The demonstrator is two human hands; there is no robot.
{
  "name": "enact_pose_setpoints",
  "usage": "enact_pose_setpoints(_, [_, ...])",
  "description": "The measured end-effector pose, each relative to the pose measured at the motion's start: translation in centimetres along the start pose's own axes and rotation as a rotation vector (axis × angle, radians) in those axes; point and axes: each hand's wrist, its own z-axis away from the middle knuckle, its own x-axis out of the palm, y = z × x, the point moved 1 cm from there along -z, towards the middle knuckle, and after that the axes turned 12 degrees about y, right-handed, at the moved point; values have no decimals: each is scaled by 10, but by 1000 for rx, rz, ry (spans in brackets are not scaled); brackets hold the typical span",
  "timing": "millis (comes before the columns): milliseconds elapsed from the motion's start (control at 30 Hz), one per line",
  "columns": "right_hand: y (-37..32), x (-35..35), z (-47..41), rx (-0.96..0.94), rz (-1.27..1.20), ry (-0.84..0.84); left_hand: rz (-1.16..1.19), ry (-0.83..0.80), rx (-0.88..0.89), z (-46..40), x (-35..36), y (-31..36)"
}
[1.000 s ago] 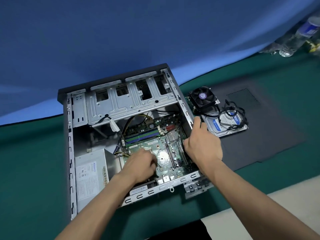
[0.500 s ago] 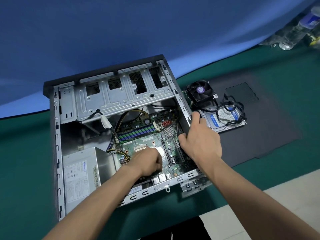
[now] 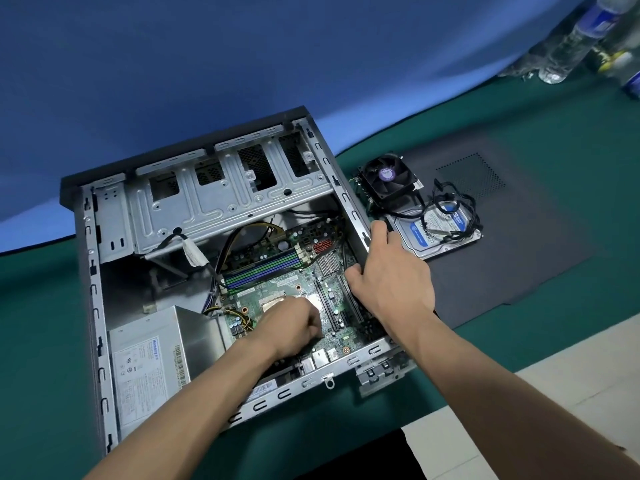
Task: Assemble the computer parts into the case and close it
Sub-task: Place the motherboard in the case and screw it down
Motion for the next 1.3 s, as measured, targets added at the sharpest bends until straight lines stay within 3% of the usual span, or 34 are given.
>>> enact_pose_setpoints(133, [0,1,-1,7,-15,2,-27,45,17,-2,0,0])
enact_pose_setpoints(700, [0,1,0,3,-29,21,-88,-31,76,-9,13,4])
enact_pose_setpoints(1300, [0,3,-1,-24,-23,44,46,-43,15,-8,-13,-1])
